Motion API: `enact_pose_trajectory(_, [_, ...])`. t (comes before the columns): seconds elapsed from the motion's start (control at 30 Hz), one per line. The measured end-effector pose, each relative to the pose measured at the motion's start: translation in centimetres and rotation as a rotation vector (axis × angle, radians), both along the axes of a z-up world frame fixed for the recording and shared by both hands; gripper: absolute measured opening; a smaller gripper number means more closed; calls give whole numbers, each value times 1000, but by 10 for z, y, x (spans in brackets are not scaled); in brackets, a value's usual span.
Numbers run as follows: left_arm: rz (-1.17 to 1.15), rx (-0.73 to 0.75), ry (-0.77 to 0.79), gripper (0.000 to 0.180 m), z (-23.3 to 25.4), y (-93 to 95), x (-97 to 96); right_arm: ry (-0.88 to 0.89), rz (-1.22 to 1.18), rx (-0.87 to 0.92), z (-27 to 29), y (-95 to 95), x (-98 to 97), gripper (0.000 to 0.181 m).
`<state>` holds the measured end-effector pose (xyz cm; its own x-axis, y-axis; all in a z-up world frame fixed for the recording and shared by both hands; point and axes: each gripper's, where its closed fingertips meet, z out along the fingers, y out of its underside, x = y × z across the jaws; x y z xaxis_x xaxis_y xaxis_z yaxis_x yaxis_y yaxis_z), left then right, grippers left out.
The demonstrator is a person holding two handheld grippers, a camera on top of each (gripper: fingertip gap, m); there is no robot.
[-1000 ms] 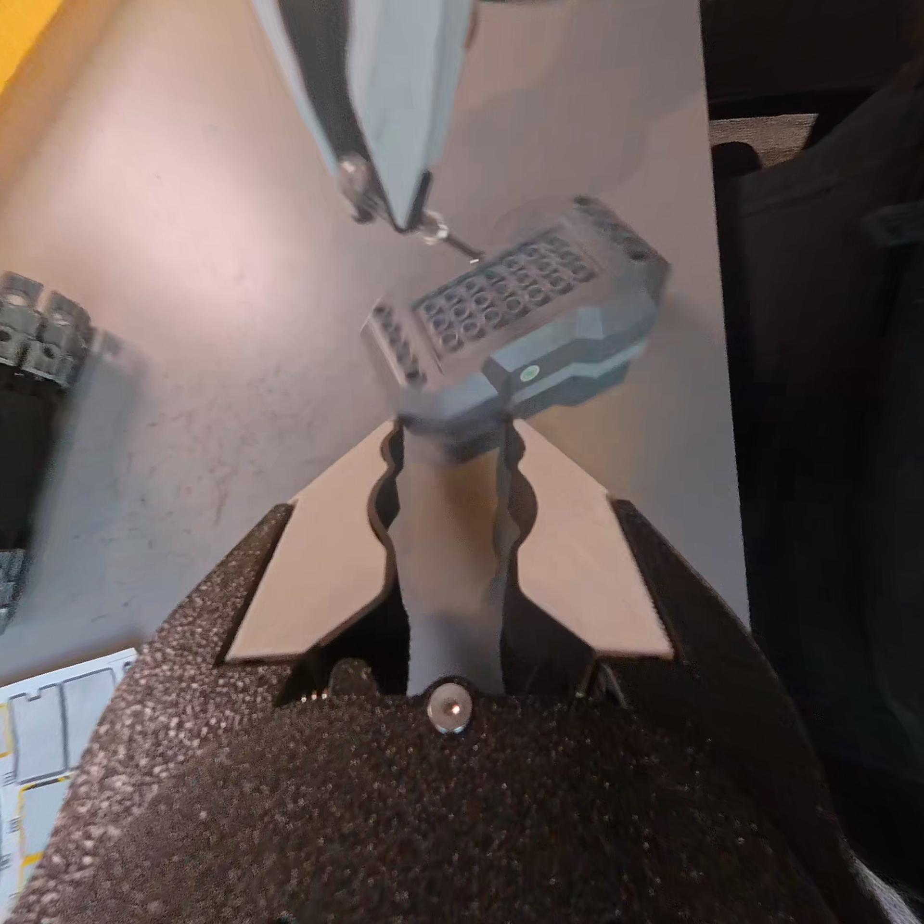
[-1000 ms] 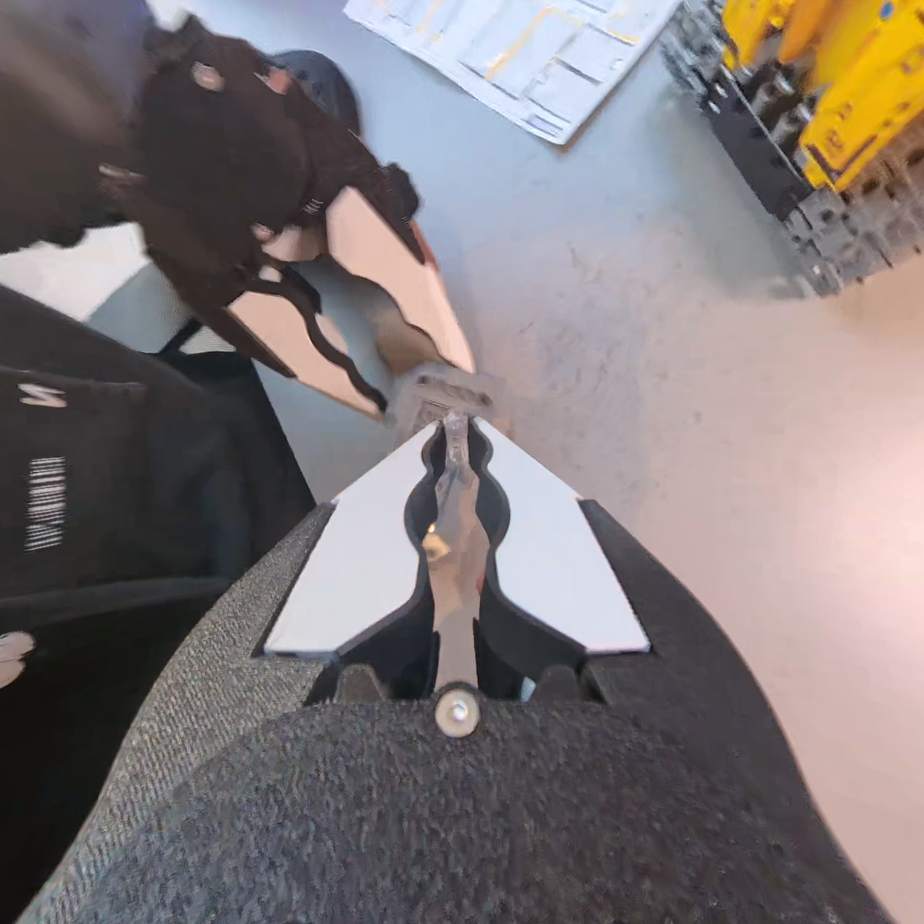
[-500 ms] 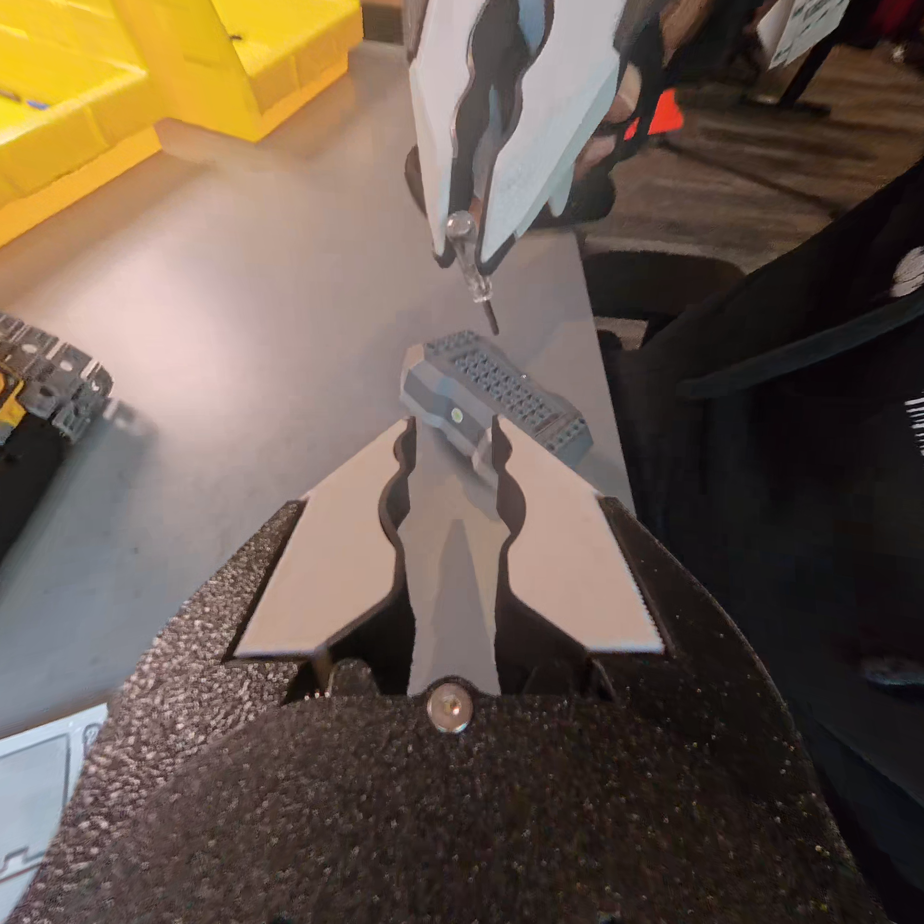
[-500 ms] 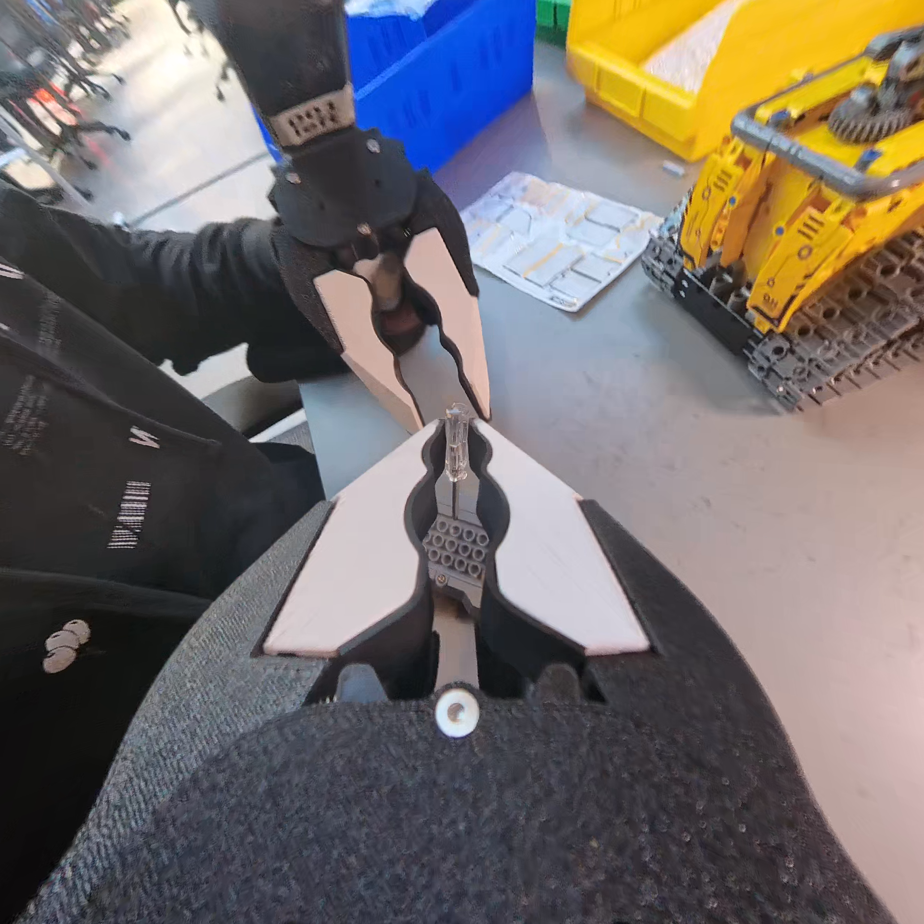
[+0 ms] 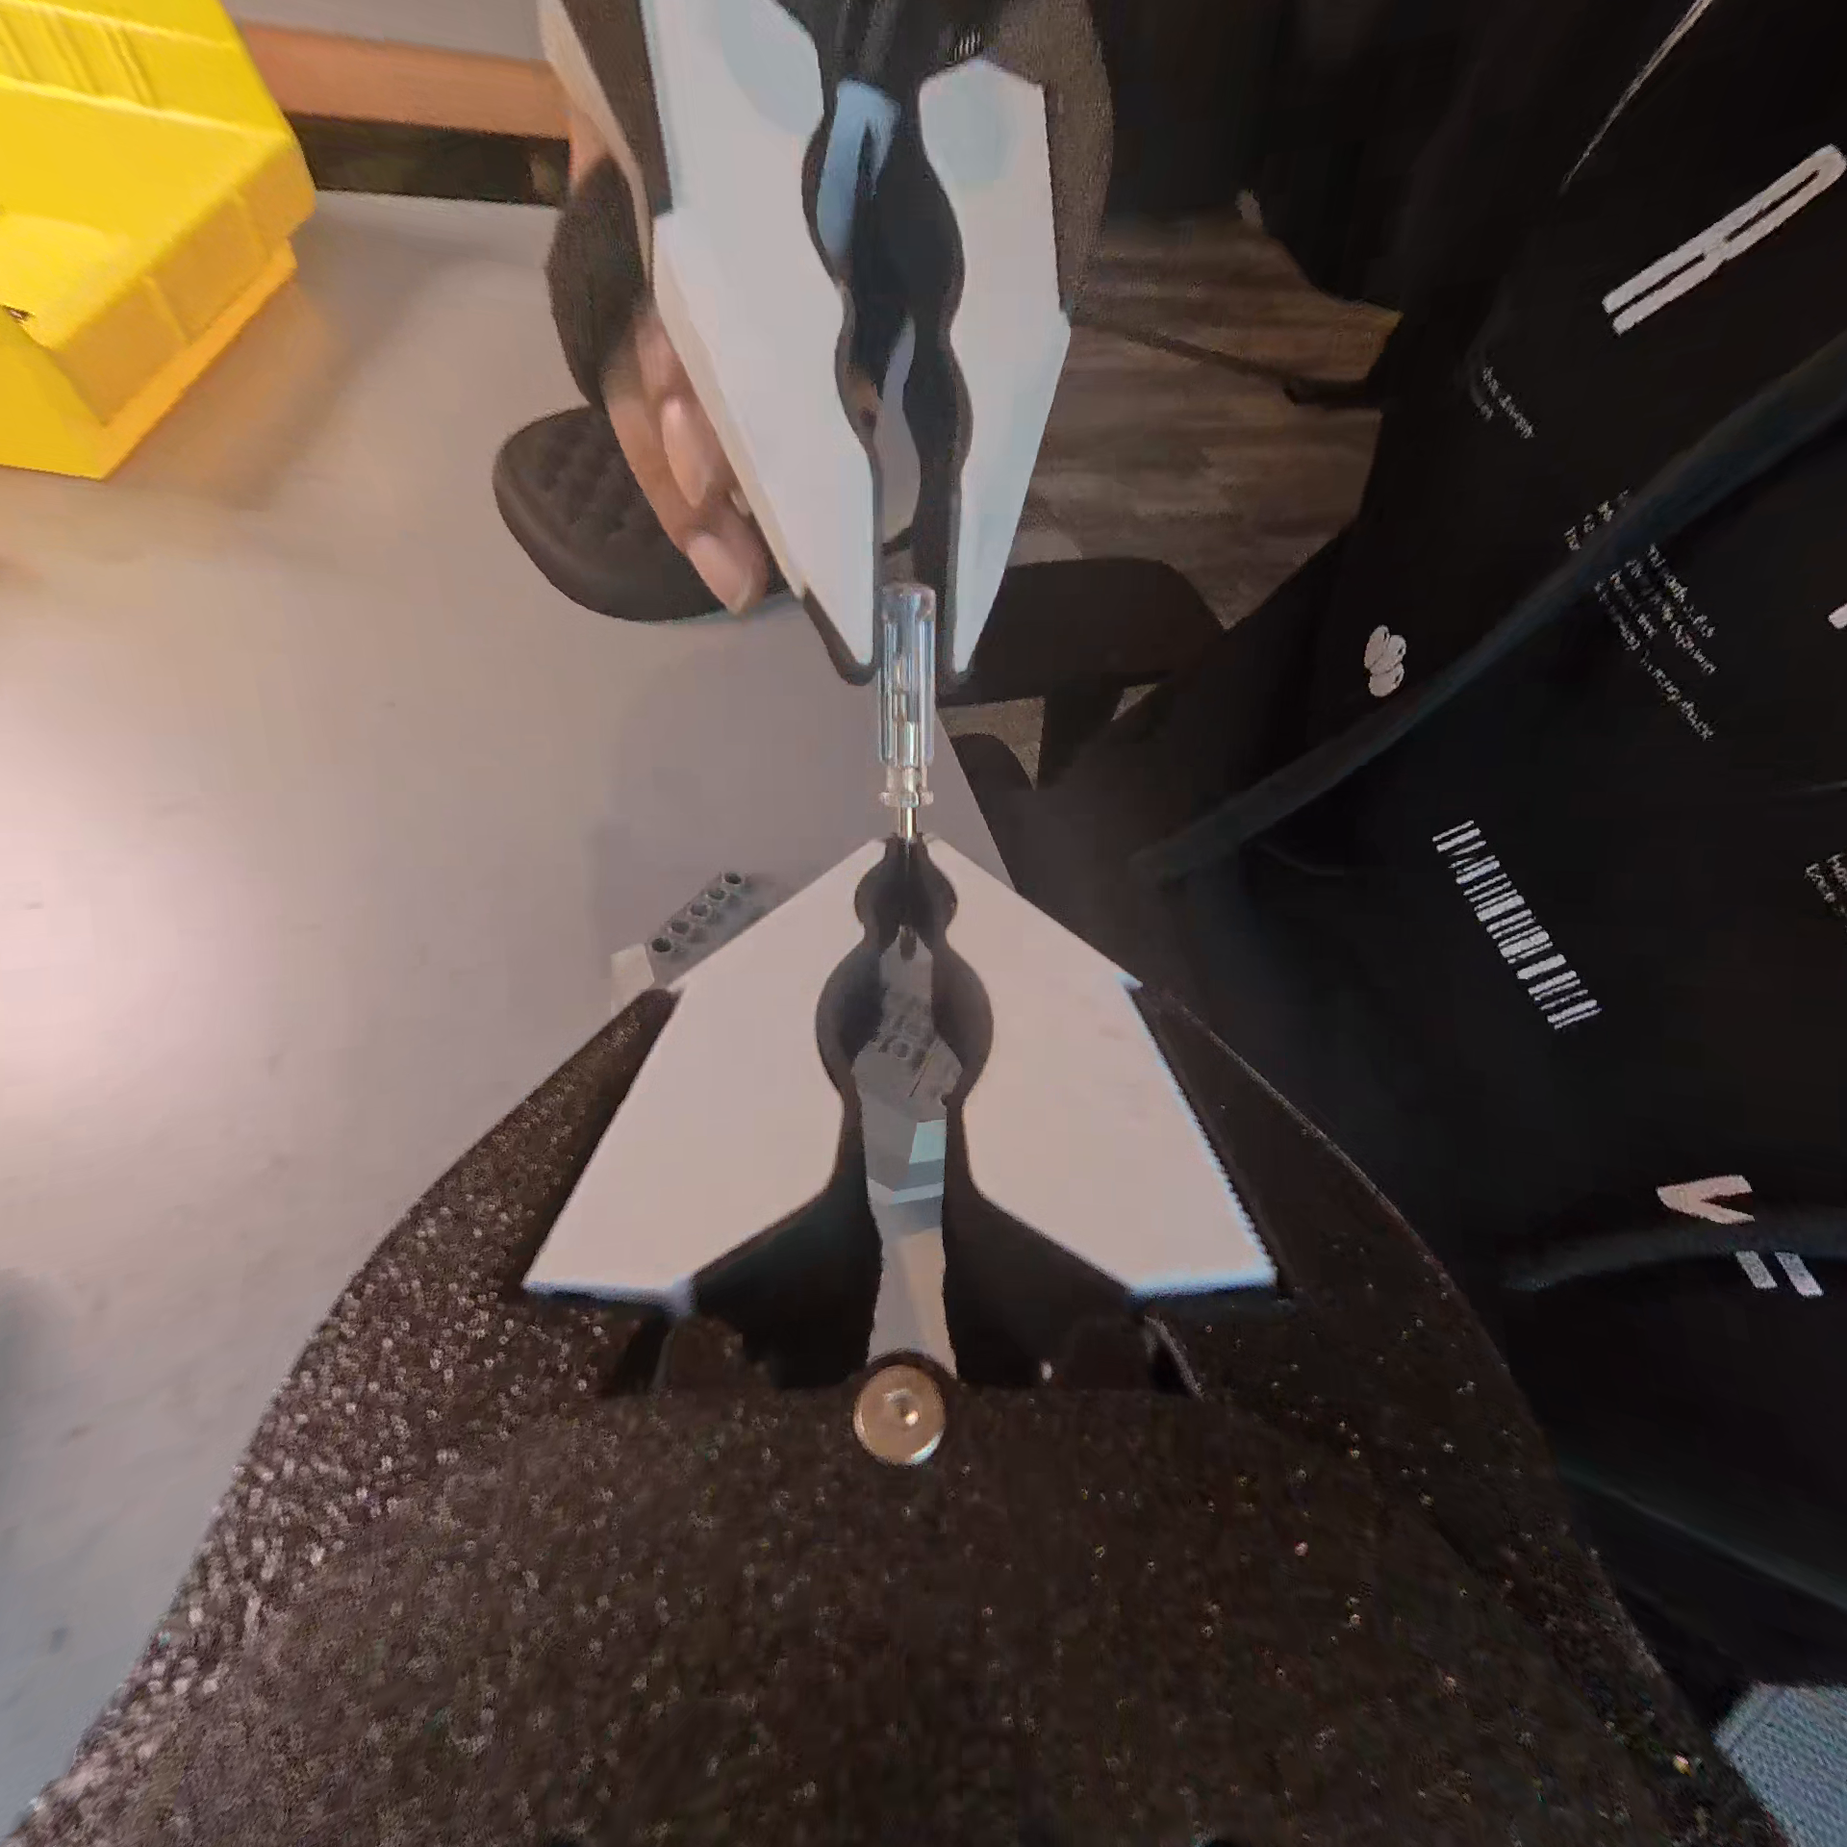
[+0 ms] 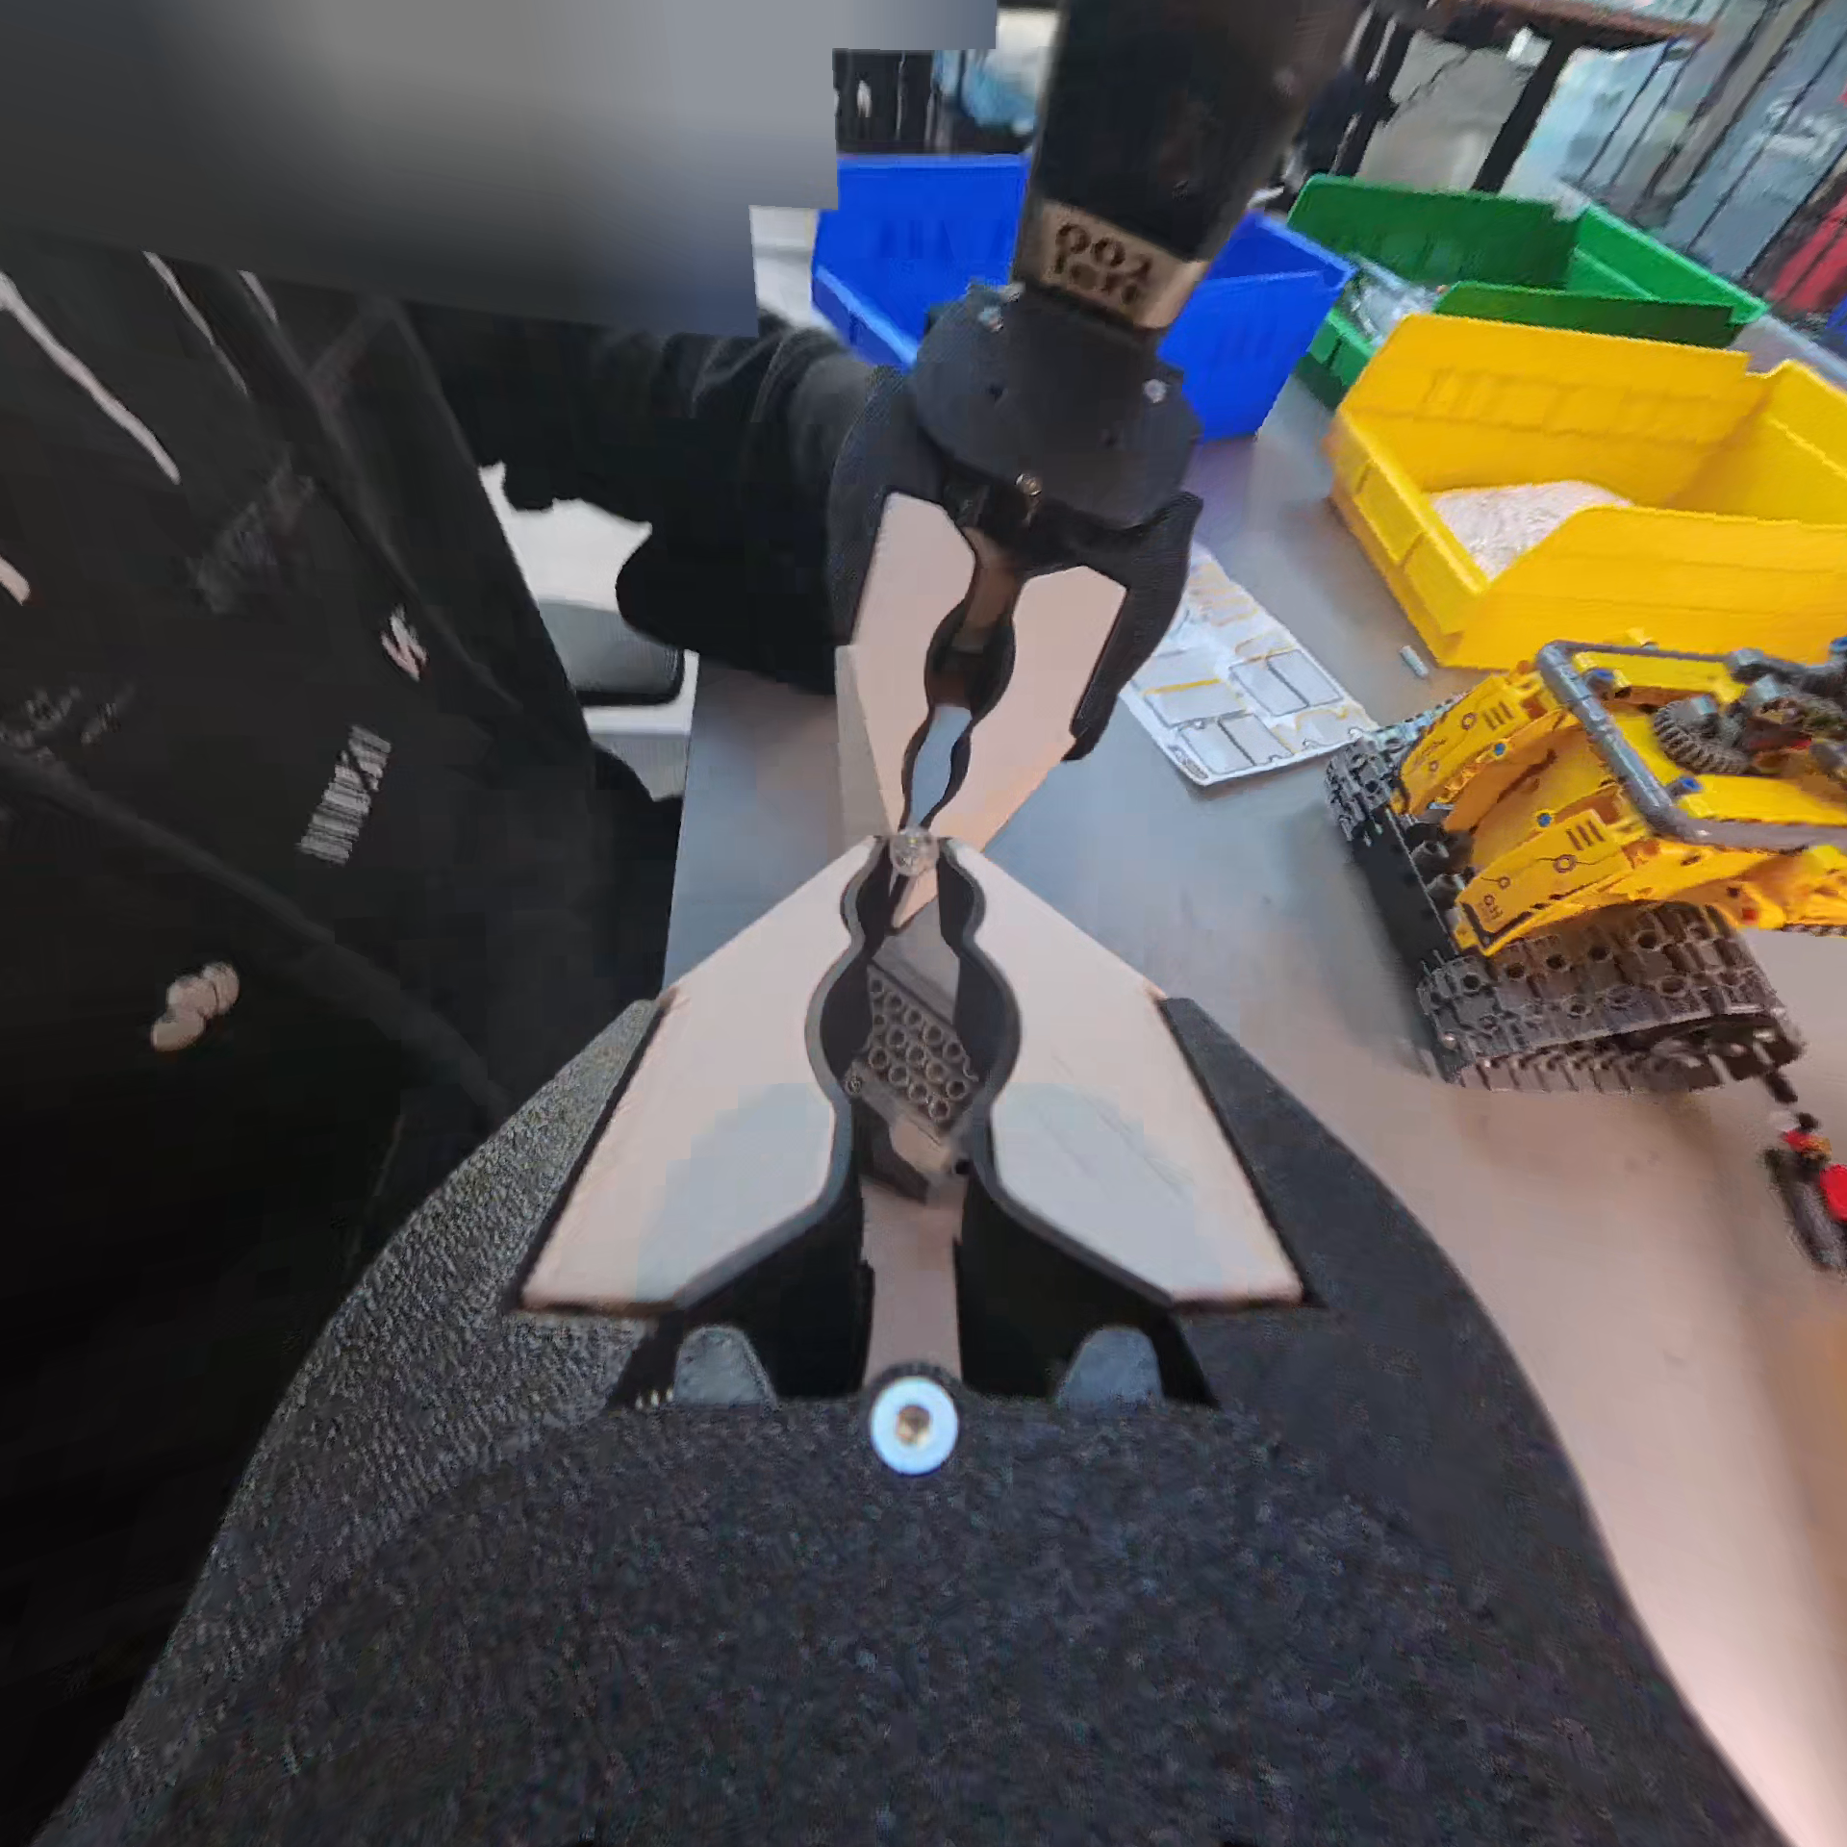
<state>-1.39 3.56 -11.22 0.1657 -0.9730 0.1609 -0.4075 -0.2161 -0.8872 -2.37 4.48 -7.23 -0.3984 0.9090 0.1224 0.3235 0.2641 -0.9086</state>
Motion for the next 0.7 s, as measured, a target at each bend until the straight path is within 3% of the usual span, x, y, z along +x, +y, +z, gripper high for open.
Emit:
enact_pose_trajectory(0.23, [-155, -84, 64, 0, -11, -11, 13, -174, 184, 413, -19, -8, 20, 13])
enact_pose_trajectory(0.7, [-294, -216, 77, 0, -25, -22, 14, -178, 265, 497, -34, -18, 19, 10])
